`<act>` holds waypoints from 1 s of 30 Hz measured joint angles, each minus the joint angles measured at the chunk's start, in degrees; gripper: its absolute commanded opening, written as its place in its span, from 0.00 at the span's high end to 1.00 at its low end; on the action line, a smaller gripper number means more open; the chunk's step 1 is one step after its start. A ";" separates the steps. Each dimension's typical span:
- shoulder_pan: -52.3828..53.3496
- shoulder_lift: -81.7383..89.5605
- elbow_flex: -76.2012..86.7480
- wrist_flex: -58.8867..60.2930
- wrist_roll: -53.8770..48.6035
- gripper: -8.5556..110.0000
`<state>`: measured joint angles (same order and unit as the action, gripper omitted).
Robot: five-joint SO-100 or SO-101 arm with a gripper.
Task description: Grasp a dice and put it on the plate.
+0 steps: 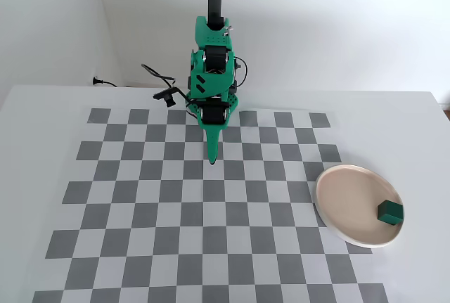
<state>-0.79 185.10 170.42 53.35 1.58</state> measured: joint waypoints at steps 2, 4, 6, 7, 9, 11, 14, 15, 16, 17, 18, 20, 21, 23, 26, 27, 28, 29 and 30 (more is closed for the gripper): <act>-0.44 2.55 1.14 0.97 0.00 0.97; -0.26 4.31 3.16 1.05 0.00 0.97; -0.09 4.83 5.01 1.05 0.00 0.97; 0.09 5.01 5.89 0.79 0.00 0.97; 1.32 5.19 7.29 0.00 -0.26 0.97; 1.32 5.19 7.73 0.00 -0.79 0.97; 2.64 5.19 7.73 0.26 0.09 0.96; 2.64 5.19 7.73 0.26 0.44 0.96; 2.64 5.19 7.73 0.26 0.53 0.96; 2.72 5.19 7.73 0.26 0.53 0.96; 2.99 5.19 7.73 0.26 0.53 0.93; 3.16 5.19 7.73 0.26 0.53 0.85; 3.08 5.19 7.73 0.26 0.53 0.83; 3.16 5.19 7.73 0.26 0.53 0.83; 3.16 5.19 7.73 0.26 0.88 0.88; 3.16 5.19 7.73 0.26 0.88 0.90; 3.16 5.19 7.73 0.26 0.88 0.91; 3.16 5.19 7.73 0.26 0.88 0.93; 3.16 5.19 7.73 0.26 0.88 0.94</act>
<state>2.37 190.28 178.15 53.61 2.46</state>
